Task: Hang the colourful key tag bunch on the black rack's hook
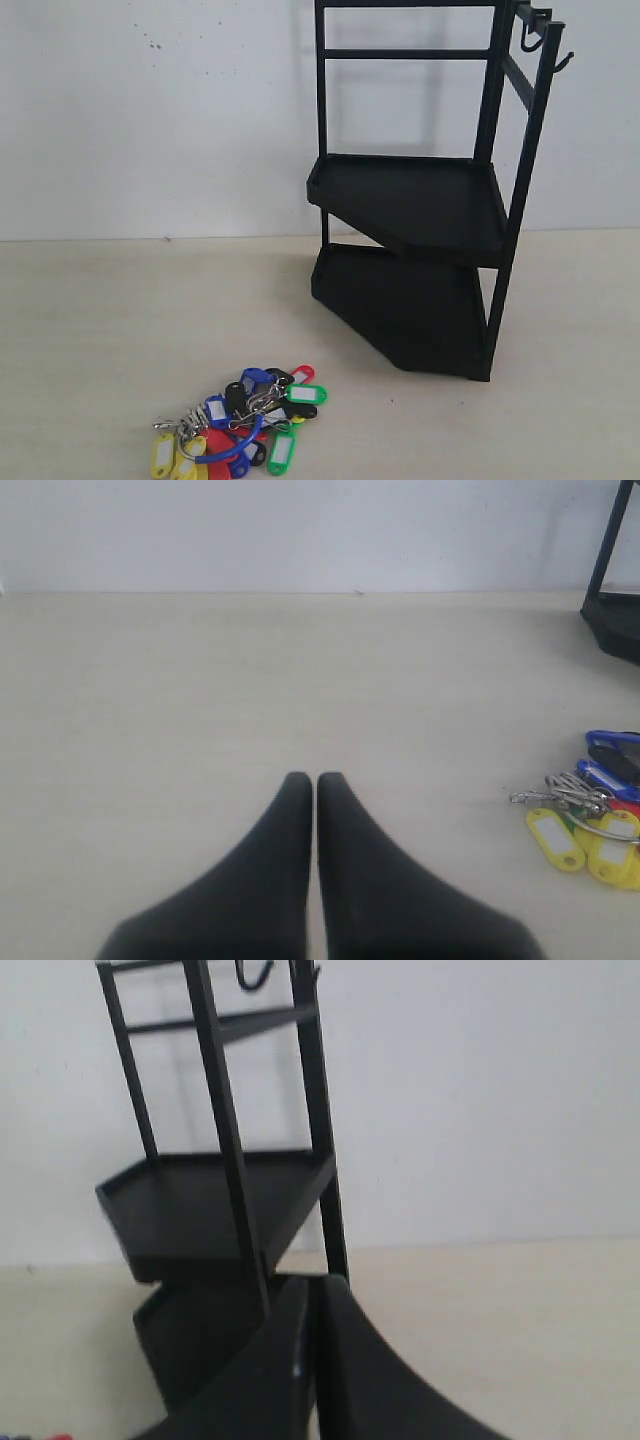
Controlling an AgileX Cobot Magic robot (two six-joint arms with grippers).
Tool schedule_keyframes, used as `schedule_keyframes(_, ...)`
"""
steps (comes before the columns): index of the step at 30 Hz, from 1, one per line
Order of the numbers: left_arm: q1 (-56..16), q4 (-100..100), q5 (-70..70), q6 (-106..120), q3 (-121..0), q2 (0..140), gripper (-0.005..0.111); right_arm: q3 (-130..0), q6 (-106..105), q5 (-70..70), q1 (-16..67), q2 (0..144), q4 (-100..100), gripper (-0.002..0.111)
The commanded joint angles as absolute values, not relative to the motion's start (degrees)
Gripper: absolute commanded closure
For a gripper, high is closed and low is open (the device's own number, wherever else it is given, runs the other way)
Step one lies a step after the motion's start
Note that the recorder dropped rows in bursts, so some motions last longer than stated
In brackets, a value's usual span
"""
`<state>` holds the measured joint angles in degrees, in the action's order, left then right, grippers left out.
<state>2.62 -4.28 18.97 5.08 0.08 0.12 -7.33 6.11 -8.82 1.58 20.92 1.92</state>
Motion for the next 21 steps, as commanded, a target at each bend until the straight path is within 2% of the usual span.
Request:
schedule_keyframes(1, 2.8, -4.8, 18.1, 4.5, 0.0, 0.0, 0.102, -7.8, 9.0, -15.3, 1.2, 21.3, 1.8, 0.107)
schedule_keyframes(8, 2.8, -4.8, 18.1, 4.5, 0.0, 0.0, 0.102, -9.7, 10.2, -17.2, 1.2, 21.4, 1.8, 0.107)
schedule_keyframes(15, 2.8, -4.8, 18.1, 4.5, 0.0, 0.0, 0.102, -21.5, 8.3, -2.8, 1.8, 31.3, -11.4, 0.107)
schedule_keyframes(18, 2.8, -4.8, 18.1, 4.5, 0.0, 0.0, 0.102, -27.3, 7.1, 1.7, 5.1, 37.4, -15.2, 0.107)
schedule_keyframes(21, 2.8, -4.8, 18.1, 4.5, 0.0, 0.0, 0.102, -32.4, 0.4, 5.0, 11.9, 44.0, -15.7, 0.107)
